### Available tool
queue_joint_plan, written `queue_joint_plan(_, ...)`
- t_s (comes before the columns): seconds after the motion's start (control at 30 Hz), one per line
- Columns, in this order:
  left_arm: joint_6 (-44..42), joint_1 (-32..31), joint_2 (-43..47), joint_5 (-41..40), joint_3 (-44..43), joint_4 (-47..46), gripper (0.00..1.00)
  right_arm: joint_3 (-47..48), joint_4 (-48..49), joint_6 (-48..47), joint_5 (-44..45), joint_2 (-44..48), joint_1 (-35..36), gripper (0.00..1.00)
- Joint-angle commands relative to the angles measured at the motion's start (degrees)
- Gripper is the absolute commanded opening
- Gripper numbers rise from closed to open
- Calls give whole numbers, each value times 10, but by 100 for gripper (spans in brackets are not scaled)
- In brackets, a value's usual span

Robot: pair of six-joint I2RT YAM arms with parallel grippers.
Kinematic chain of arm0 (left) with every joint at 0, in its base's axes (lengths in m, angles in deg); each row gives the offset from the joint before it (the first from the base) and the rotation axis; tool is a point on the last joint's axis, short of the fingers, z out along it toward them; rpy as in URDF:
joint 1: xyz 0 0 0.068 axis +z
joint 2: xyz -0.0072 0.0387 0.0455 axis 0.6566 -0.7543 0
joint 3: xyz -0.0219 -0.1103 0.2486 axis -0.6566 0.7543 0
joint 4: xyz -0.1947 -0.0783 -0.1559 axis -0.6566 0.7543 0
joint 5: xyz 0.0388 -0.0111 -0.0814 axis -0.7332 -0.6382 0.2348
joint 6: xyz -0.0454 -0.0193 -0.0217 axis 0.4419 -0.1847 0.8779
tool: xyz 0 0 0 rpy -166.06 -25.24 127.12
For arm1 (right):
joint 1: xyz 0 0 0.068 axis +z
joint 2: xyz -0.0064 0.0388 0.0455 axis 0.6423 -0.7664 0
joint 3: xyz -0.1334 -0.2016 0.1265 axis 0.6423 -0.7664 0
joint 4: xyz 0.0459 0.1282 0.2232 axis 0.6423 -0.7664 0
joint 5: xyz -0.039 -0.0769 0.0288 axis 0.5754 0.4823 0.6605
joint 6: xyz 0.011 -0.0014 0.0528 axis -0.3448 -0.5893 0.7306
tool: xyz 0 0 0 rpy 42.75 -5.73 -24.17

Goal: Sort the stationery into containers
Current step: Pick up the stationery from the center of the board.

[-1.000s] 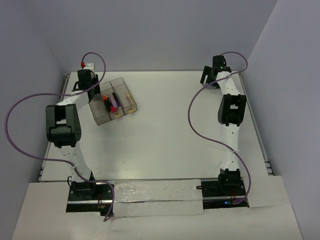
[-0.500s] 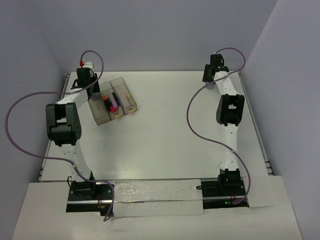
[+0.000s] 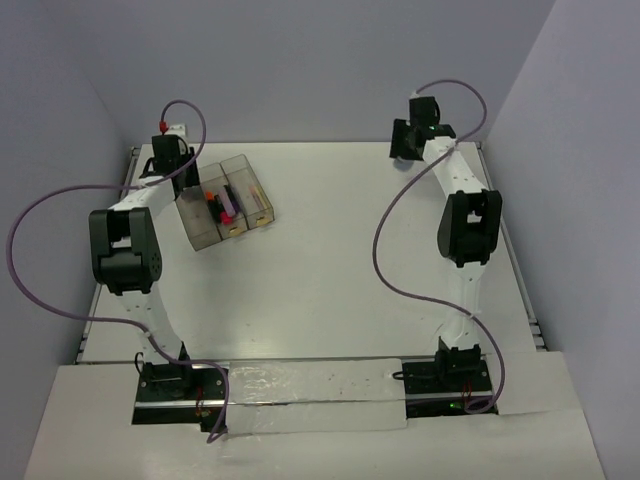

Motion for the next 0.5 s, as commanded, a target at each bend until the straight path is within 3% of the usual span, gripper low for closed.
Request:
queue_joint_plan(0.0,0,8,79,23,14,7,46,39,66,-1,-71,128,139,0)
queue_joint_plan(0.2,-34,11,162,45,60,19,47,187,49,82,-132,76,263,0)
queue_joint_plan(0.47,-65,60,257,73,87,62,49,189,131,109,-156,44,392,0)
